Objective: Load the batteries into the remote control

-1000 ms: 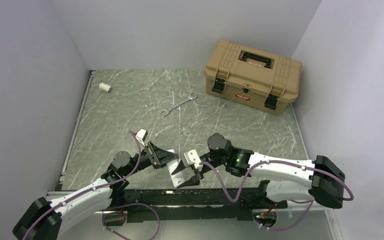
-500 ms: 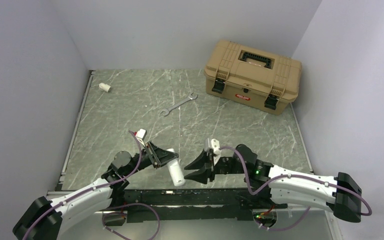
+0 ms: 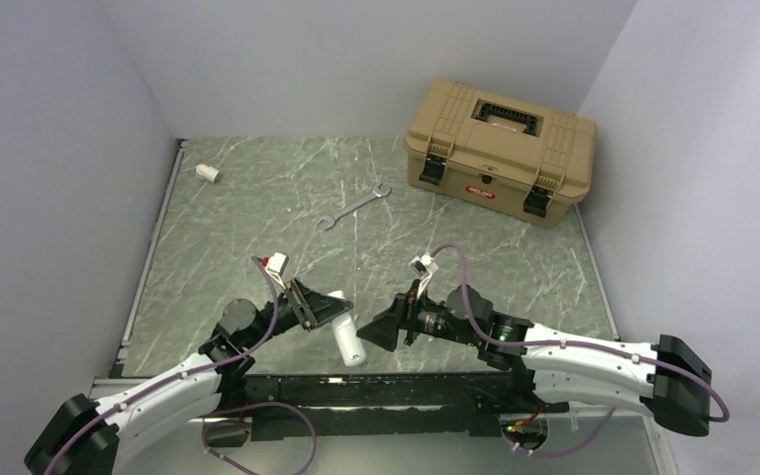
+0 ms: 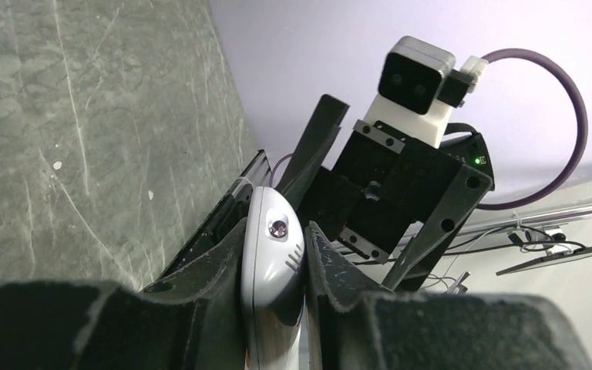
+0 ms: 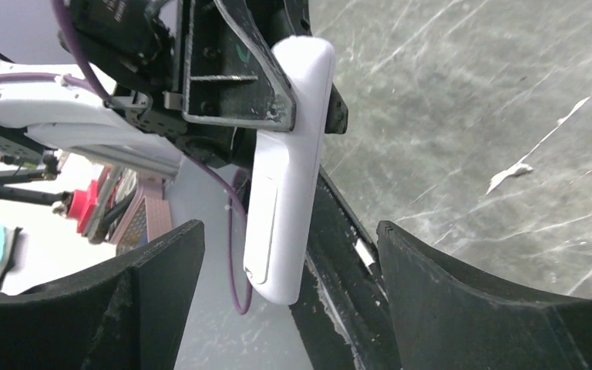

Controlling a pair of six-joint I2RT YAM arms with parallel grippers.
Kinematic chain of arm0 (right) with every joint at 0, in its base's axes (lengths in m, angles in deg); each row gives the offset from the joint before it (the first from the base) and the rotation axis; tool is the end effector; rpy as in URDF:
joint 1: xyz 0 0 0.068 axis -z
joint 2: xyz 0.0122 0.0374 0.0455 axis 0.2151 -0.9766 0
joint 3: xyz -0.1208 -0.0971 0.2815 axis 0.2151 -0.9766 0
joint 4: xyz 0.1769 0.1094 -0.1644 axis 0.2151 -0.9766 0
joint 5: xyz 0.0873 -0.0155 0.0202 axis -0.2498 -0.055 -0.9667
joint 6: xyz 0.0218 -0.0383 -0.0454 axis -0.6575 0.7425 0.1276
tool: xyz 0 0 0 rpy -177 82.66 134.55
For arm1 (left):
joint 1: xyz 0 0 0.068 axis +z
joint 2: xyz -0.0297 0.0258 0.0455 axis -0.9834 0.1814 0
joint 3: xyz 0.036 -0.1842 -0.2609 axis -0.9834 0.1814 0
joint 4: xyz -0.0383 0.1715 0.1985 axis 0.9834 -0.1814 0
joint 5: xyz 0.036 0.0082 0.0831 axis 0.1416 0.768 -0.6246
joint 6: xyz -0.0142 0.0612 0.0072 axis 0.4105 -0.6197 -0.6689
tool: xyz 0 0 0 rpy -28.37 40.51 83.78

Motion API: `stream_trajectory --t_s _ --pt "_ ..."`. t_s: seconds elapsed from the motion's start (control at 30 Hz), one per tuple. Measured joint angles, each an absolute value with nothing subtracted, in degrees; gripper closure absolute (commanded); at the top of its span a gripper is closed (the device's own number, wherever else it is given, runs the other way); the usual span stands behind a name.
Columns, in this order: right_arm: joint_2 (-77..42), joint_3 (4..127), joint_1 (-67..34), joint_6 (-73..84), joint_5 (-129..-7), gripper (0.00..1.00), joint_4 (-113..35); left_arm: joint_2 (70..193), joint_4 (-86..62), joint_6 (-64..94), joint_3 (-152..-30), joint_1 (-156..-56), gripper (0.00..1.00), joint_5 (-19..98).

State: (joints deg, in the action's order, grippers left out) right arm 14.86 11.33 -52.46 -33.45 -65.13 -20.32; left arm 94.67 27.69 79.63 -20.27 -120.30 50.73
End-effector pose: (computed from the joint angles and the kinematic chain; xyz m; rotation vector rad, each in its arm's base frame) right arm 0.0739 0.1676 0.2700 -0.3981 1.9367 1.4404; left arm 0.0864 -0.0961 0.2161 -0.2194 1.8071 -1.8138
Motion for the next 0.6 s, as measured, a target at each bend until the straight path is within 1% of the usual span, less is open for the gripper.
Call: stream_trajectory --t_s 0.2,0.37,0.4,0.6 --pt "7.1 13.2 -52.5 -36.2 -69.9 0.25 -19.3 94.7 28.1 79.6 -20.9 -120.3 1.00 50.8" --pt "4.3 13.3 -52.5 -37.3 -73.0 0.30 -17.5 94.7 28.1 79.6 -21.0 -120.3 1.00 50.8" --pt "4.1 13.3 -52.5 -37.4 -73.4 0.32 -17.2 94.7 28.1 79.6 -21.0 -120.3 1.00 50.8" --pt "2.1 13.3 -52.5 -38.3 -75.8 0.56 -14.4 94.8 28.2 79.6 -21.0 -120.3 1.00 50.8"
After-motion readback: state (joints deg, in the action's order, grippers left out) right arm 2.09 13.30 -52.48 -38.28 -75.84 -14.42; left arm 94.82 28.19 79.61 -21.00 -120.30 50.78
